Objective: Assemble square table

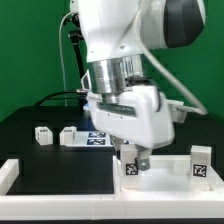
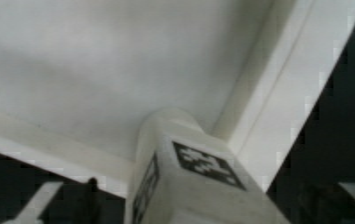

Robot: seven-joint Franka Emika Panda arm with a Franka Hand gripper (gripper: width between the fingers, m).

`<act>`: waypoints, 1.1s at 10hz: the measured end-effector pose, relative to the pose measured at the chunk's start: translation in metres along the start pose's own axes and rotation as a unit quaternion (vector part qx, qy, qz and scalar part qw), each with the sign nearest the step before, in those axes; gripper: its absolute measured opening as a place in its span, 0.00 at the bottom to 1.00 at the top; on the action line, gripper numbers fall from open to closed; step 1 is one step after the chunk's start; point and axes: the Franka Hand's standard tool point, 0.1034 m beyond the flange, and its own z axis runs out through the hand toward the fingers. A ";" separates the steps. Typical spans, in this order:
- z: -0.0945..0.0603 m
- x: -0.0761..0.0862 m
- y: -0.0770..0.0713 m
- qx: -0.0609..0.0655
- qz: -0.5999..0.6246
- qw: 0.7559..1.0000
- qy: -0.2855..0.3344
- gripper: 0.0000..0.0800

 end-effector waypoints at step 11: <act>-0.003 0.005 0.001 -0.023 -0.344 0.939 0.009 0.40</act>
Offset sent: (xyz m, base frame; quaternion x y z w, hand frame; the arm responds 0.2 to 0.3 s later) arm 0.0037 0.0059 0.0267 -0.0993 0.0378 -0.4908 0.8647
